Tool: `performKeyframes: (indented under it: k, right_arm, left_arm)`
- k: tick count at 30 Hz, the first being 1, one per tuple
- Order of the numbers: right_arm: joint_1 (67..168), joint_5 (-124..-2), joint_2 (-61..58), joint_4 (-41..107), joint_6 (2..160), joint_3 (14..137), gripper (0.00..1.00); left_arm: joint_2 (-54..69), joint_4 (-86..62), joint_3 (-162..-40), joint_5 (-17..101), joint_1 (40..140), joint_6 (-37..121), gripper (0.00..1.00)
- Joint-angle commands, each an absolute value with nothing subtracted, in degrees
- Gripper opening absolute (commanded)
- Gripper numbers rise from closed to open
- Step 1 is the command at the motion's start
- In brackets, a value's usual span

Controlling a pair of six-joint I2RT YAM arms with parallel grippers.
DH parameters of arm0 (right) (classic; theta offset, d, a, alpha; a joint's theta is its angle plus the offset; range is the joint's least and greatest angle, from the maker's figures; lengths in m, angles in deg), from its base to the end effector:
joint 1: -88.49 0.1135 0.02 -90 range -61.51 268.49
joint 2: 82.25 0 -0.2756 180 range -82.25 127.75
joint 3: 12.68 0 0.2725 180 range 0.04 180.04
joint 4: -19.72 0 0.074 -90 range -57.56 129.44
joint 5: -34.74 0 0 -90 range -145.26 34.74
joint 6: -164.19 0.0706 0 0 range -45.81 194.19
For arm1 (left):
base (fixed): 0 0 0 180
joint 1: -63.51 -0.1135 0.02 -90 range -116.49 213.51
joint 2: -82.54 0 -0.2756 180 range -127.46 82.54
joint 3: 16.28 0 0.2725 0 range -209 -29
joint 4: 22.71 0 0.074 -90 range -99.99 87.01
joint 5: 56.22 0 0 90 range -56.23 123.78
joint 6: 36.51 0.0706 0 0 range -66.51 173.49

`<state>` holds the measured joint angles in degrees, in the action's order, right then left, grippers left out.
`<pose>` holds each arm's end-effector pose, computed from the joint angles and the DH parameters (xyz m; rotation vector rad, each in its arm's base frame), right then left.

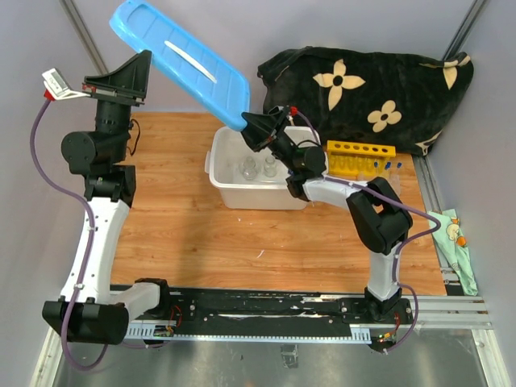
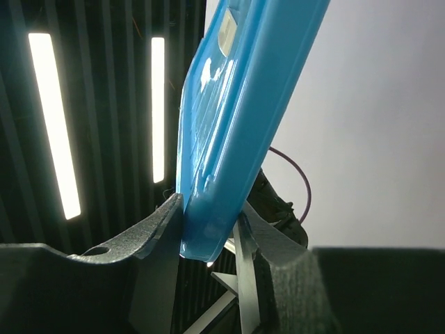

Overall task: Organize the chemistry lab equipment
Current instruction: Close the lid of the storage box.

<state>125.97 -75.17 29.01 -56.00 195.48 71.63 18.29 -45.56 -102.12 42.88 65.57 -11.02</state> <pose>0.3467 0.2962 0.3524 0.3268 1.0762 2.6960 0.2557 -0.0204 0.5626 -0.3004 0.8037 -1.1578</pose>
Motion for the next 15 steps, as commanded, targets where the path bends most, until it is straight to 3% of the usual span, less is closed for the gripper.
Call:
performKeyframes:
  k: [1, 3, 4, 5, 8, 9, 15]
  right_arm:
    - [123.4, -75.8, 24.0, -58.4, 201.6, 68.9, 0.01]
    - [122.4, -76.3, 22.6, -58.4, 200.0, 67.4, 0.01]
    - [121.9, -76.9, 22.0, -58.3, 199.3, 66.8, 0.01]
    - [121.4, -77.5, 21.4, -58.3, 198.7, 66.1, 0.01]
    - [119.4, -79.6, 19.6, -58.3, 196.3, 64.2, 0.01]
    - [118.8, -80.2, 19.1, -58.3, 195.9, 63.3, 0.01]
    - [112.6, -84.9, 16.0, -58.2, 194.0, 57.9, 0.01]
  left_arm:
    - [23.3, -44.3, -99.0, 42.7, 65.8, -9.2, 0.00]
    - [25.1, -42.6, -97.1, 42.2, 65.8, -8.2, 0.06]
    - [25.9, -41.7, -96.3, 42.0, 65.8, -7.7, 0.16]
    - [26.9, -40.6, -95.6, 41.7, 65.8, -7.1, 0.31]
    - [29.6, -35.2, -93.9, 40.5, 65.8, -5.0, 0.90]
    - [30.5, -32.7, -93.8, 40.1, 65.8, -3.9, 0.98]
    - [35.2, -21.5, -92.4, 39.1, 65.8, 0.7, 0.99]
